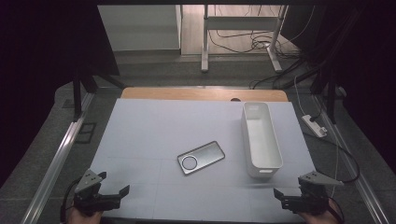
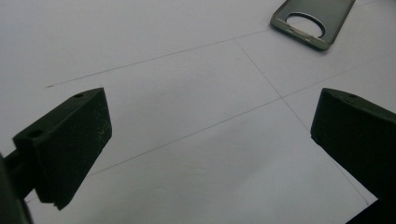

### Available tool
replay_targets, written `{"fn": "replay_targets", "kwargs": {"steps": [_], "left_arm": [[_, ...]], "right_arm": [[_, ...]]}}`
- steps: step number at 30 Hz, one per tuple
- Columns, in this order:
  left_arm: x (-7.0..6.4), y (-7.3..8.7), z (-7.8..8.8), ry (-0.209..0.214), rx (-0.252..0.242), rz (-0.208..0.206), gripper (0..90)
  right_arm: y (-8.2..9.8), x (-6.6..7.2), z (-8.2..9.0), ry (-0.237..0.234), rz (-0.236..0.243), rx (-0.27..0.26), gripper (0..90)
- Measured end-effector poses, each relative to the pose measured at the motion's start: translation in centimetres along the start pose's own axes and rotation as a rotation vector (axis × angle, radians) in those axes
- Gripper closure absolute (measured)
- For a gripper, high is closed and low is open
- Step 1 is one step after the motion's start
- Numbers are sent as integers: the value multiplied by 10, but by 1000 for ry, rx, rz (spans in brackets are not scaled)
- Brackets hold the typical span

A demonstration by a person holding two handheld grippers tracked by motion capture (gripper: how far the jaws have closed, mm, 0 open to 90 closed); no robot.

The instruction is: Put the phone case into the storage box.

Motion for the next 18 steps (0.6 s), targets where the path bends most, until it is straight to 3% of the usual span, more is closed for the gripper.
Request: {"fn": "replay_targets", "kwargs": {"steps": [18], "left_arm": [[4, 2, 1, 51, 6, 19, 2]], "right_arm": [[-1, 0, 0, -9, 3, -11, 0]]}}
Point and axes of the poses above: each handheld gripper's, and its own axes: z roughly backward along the jaws, y roughly out of its underside, x roughly to its left, the point moved 2 cm from there along -z, roughly forward along the jaws, and after that the axes turned 3 degrees about -y, right-handed, at the moved point
